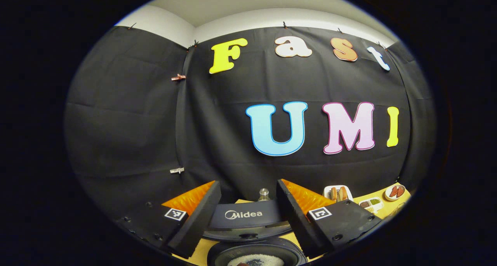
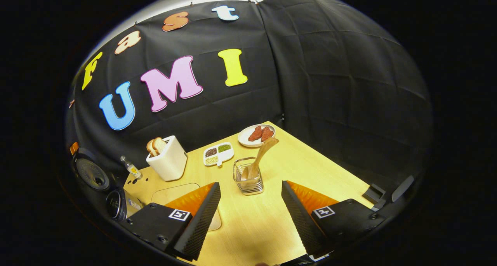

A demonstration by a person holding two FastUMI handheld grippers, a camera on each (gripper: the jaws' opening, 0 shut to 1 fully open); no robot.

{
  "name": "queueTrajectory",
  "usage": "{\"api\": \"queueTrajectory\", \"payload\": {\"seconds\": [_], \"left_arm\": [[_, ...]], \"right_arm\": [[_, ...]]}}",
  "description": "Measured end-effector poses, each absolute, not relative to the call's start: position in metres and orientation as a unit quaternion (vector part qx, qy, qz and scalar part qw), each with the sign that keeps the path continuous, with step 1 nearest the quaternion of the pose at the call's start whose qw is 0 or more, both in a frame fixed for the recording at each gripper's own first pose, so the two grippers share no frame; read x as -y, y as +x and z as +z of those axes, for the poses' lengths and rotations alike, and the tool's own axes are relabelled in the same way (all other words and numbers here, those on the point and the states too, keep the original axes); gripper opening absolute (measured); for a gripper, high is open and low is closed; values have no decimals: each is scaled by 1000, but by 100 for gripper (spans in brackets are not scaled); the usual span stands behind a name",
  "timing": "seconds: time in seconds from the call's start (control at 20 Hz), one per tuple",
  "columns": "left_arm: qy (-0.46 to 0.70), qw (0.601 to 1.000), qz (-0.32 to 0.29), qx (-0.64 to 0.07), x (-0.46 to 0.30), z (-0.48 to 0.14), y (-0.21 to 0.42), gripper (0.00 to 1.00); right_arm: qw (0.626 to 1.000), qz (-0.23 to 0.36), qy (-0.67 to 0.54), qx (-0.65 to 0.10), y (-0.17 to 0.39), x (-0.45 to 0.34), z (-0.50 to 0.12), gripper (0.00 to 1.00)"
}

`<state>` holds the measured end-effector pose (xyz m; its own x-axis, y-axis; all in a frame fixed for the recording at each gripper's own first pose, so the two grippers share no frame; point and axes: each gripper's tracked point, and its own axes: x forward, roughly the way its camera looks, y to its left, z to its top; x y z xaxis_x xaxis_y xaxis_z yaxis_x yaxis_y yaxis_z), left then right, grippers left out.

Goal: Close the left gripper, press the button to open the rice cooker; take a wooden spoon from the chopstick holder with the right hand, scoop a spoonful of rice and pour it into the rice cooker, then put the wooden spoon back into the chopstick holder.

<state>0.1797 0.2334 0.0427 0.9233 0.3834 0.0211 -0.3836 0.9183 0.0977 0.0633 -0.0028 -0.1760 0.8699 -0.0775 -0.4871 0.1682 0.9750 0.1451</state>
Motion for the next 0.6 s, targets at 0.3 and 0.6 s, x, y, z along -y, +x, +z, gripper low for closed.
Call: {"api": "queueTrajectory", "payload": {"seconds": [0.3,0.6], "left_arm": [[12,977,200,-76,-210,9,135,100],[-9,969,208,-136,-185,-41,93,100]], "right_arm": [[958,-22,86,-272,74,-22,-194,99],[954,20,84,-287,81,-41,-204,99]]}}
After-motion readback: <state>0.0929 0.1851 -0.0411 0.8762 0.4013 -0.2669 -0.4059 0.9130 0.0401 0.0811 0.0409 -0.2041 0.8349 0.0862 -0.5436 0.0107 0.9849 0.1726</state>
